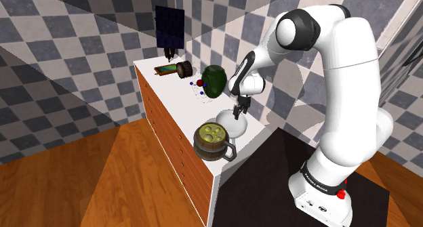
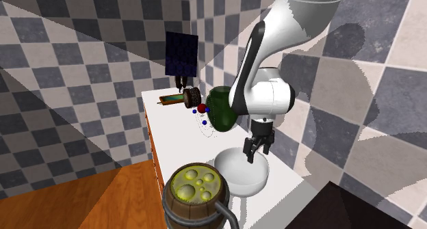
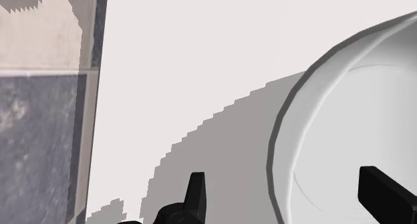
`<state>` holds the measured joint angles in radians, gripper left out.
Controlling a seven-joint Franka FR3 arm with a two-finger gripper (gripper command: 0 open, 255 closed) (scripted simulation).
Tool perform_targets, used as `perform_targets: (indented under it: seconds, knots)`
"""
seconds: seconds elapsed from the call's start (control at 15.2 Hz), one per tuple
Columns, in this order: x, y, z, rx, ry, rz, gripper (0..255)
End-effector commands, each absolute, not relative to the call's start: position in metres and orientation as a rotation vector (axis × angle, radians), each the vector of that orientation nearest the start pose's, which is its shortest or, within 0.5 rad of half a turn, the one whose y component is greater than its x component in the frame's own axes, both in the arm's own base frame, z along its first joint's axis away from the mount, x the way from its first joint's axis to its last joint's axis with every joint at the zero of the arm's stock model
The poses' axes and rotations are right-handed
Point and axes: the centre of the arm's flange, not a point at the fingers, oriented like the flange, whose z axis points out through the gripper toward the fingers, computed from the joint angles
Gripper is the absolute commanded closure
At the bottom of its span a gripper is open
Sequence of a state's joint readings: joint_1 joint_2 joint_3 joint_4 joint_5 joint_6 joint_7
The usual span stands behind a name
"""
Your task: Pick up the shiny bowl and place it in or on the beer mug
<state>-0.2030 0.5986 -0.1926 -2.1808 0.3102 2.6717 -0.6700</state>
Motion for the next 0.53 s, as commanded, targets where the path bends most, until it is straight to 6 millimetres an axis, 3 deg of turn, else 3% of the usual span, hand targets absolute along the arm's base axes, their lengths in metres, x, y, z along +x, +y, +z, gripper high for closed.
perform_targets:
  seconds: [0.0,0.2,0.26,0.46]
  knots:
    - [0.4893,-0.2218,0.1079,-3.083,-0.029,0.095,0]
    - [0.4893,-0.2218,0.1080,-3.083,-0.029,0.095,0]
    - [0.4893,-0.2218,0.1080,-3.083,-0.029,0.095,255]
    - [0.4893,-0.2218,0.1080,-3.083,-0.029,0.095,255]
